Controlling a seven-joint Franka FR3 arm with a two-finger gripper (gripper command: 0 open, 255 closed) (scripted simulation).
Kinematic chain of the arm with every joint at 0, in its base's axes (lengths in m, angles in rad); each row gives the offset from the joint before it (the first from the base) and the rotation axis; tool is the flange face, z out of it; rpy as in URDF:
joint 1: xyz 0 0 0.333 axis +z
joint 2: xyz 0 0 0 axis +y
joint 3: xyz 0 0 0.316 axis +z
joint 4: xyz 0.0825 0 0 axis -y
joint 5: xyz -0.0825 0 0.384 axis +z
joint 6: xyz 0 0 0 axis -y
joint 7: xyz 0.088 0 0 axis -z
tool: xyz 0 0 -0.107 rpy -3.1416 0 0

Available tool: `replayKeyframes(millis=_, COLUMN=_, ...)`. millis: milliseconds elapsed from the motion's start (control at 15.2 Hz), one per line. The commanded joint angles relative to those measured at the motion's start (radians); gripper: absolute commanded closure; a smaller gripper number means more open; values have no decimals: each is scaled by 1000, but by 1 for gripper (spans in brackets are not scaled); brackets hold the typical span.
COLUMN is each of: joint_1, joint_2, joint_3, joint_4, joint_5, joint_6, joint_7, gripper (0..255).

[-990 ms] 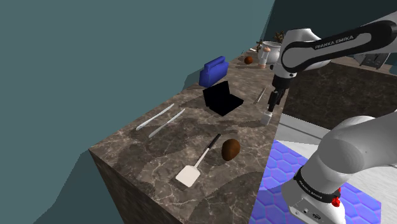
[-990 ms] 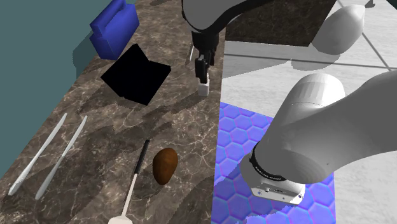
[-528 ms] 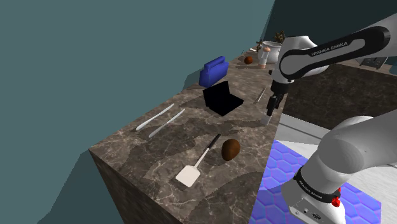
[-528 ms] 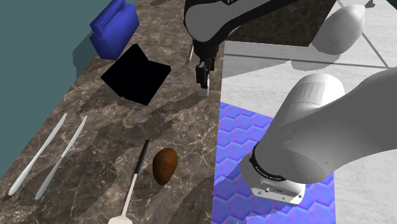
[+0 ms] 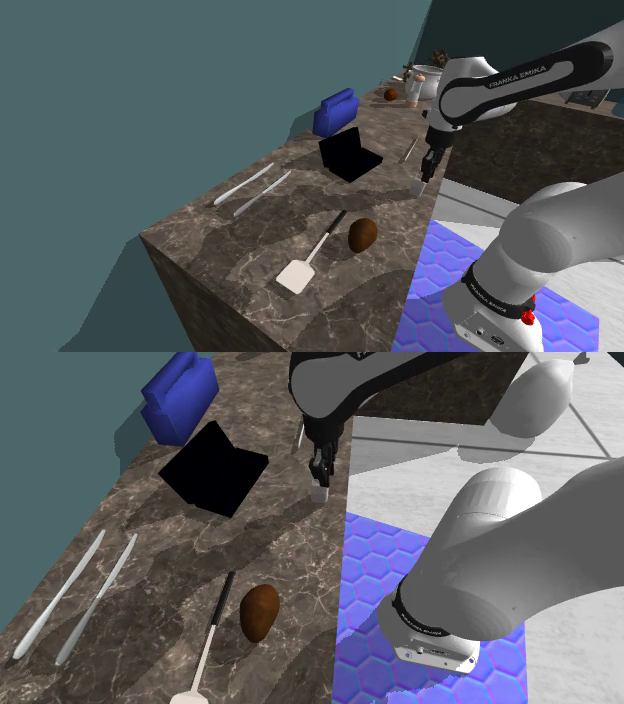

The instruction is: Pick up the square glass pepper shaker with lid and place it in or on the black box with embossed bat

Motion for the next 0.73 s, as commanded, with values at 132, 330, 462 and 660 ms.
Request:
replayKeyframes(millis=132, joint_1=0, joint_2=0, joint_3=0, joint_4=0, joint_5=0, joint_6=0, joint_7=0, gripper=255)
replayKeyframes(millis=330, joint_1=0, joint_2=0, joint_3=0, joint_4=0, joint_5=0, joint_6=0, joint_7=0, gripper=255)
replayKeyframes(millis=462, joint_1=1, joint_2=-19, joint_3=6, joint_4=16, joint_5=5, joint_6=-35, joint_7=-1, gripper=255)
replayKeyframes(millis=660, joint_1=2, joint_2=-44, joint_3=16, joint_4=42, joint_5=12, joint_6=-85, joint_7=-3, gripper=255)
